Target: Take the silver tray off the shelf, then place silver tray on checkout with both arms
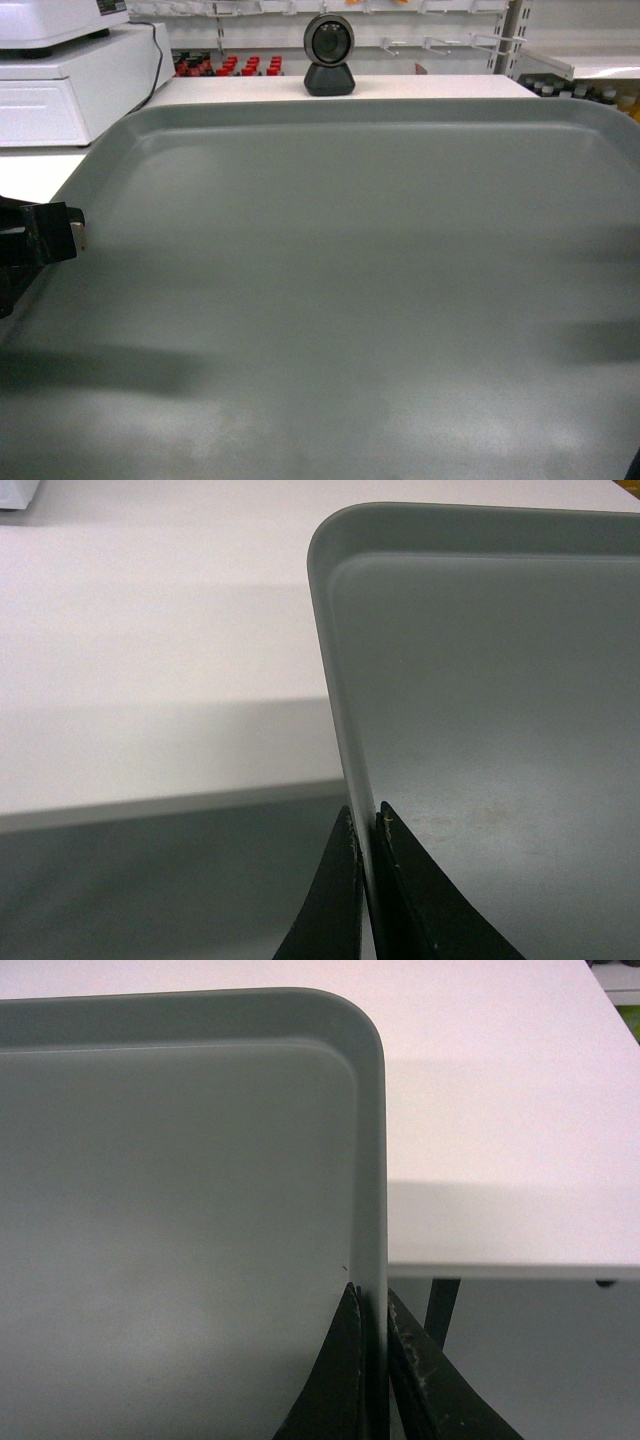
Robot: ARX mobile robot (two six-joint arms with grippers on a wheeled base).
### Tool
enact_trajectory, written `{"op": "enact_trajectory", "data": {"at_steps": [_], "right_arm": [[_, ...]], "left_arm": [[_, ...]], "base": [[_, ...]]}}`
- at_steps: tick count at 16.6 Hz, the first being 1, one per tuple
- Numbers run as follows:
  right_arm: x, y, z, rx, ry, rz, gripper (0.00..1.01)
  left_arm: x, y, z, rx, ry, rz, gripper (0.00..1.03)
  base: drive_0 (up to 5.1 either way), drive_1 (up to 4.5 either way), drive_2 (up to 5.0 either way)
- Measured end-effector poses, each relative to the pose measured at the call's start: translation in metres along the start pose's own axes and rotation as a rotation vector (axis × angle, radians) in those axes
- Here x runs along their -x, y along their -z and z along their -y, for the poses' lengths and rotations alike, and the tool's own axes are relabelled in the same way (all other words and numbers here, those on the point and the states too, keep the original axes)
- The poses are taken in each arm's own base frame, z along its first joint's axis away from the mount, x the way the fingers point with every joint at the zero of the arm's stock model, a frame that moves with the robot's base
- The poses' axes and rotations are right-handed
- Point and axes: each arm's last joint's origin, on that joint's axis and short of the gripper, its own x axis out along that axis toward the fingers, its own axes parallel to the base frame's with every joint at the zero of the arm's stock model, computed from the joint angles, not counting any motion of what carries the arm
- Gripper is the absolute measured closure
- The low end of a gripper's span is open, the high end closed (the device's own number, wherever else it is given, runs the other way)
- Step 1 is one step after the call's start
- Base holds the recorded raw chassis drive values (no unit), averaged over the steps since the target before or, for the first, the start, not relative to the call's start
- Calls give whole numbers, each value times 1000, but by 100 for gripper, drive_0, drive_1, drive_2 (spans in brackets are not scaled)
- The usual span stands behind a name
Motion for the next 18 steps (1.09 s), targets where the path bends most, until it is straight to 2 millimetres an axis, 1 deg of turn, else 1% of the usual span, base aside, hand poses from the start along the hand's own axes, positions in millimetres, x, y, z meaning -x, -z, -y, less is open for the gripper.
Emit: {"op": "enact_trajectory", "data": {"at_steps": [18], "right_arm": [[-1,0,0,0,1,-1,98]], "left_arm": [[-1,0,0,0,-1,-1,100]], "base": [[0,431,-432]]}}
